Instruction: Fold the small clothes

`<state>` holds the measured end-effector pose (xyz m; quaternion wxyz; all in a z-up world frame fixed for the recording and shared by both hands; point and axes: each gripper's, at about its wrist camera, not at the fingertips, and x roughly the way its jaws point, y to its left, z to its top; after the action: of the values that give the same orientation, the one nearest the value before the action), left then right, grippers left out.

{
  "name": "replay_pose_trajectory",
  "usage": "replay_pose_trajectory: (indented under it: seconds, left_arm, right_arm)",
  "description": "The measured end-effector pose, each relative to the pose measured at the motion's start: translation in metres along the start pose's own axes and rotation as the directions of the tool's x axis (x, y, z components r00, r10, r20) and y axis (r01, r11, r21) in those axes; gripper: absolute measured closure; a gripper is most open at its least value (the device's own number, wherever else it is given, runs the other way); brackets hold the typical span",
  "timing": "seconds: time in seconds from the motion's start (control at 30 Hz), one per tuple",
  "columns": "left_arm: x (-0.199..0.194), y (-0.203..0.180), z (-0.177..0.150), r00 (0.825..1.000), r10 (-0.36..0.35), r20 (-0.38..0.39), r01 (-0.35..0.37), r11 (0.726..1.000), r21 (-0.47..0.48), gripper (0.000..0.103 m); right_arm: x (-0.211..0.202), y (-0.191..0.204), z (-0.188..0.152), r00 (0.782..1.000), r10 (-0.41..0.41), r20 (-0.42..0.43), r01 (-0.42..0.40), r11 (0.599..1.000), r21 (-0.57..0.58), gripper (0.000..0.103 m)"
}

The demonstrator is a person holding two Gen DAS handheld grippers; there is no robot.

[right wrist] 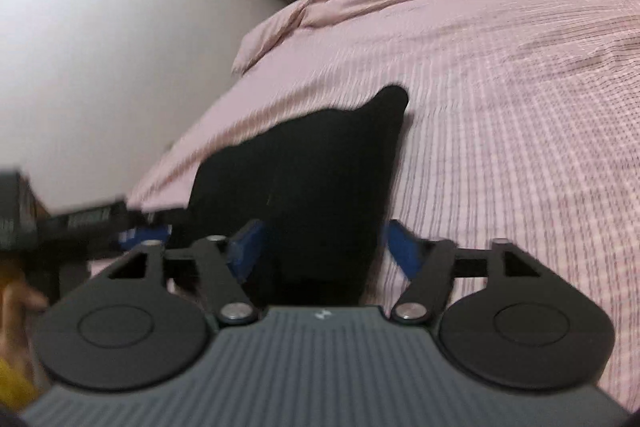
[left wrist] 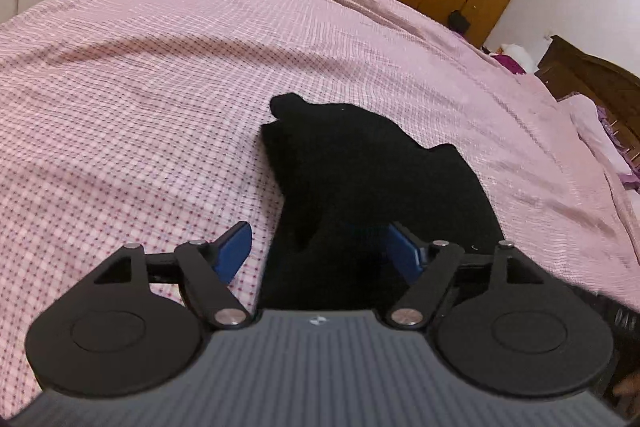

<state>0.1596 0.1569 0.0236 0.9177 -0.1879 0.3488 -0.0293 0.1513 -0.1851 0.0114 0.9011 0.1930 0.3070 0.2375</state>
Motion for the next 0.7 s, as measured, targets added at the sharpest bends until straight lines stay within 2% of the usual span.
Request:
replay_pose_trajectory:
  seconds: [0.13,0.37,0.7]
  left_arm:
    - [0.015,0.0,0.0,0.999,0.017,-0.039,-0.017,1.0,0.009,0.024]
    - [0.031,0.01,-0.001,0.997,-0.018,-0.072,0.016,0.999,-0.03,0.02]
    - [0.038,0.018,-0.001,0.996,-0.046,-0.079,0.043,0.998,-0.036,0.019]
  right_arm:
    - [0.023,-0.012,0.014,0.999,0.013,-0.041,-0.011,0.999,0.05,0.027]
    - [0.063,-0.029,0.014,0.985,0.082,-0.148,-0.059,0.986,0.154,0.027]
    - [0.074,-0.031,0.014,0.978,0.131,-0.162,-0.106,0.983,0.153,0.027]
